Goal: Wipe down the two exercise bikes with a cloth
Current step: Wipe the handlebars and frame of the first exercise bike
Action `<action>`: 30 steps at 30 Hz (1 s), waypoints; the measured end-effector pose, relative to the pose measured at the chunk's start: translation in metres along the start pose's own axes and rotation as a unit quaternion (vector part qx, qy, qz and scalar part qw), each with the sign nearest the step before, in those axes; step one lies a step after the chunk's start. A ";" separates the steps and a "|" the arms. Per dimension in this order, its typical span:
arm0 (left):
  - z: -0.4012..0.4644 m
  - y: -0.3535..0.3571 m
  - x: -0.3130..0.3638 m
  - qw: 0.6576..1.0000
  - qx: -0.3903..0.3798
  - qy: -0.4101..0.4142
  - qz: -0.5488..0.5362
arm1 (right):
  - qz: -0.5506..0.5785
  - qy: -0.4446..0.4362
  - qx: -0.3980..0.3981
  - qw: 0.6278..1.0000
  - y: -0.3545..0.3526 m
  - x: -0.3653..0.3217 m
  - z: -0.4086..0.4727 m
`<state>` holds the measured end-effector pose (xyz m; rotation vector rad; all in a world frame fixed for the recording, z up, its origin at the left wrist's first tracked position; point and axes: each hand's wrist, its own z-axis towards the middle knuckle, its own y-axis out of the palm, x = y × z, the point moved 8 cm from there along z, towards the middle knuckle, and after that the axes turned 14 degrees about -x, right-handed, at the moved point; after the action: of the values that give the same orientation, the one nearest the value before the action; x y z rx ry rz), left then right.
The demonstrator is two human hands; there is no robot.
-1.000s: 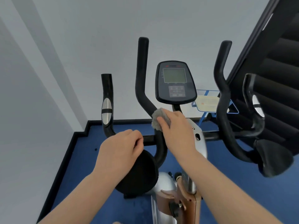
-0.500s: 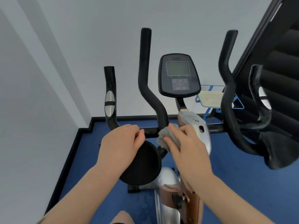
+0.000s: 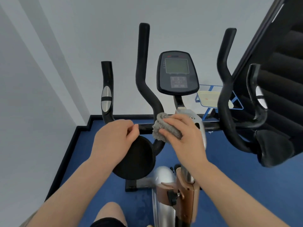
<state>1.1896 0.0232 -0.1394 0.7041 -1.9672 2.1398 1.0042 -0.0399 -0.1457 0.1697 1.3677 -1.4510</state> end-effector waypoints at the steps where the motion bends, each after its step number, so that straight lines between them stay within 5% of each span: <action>1: -0.001 0.000 0.000 1.000 -0.001 -0.002 -0.003 | 0.006 0.007 0.010 1.000 0.007 -0.002 -0.010; 7: -0.001 0.000 0.000 1.000 0.003 -0.002 -0.006 | -0.040 -0.054 -0.026 0.997 -0.001 -0.007 -0.021; 20: 0.000 0.000 -0.001 1.000 0.000 -0.002 -0.018 | 0.012 0.028 0.038 0.999 0.002 0.001 -0.014; 26: 0.000 0.001 0.000 1.000 0.004 -0.001 -0.029 | -0.011 -0.059 -0.019 0.998 0.006 -0.007 -0.023; 30: 0.002 0.000 -0.002 1.000 -0.001 0.002 -0.031 | 0.036 0.021 0.059 0.997 0.002 0.000 -0.004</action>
<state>1.1913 0.0219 -0.1401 0.7501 -1.9200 2.1025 1.0034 -0.0364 -0.1479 0.3243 1.2969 -1.4760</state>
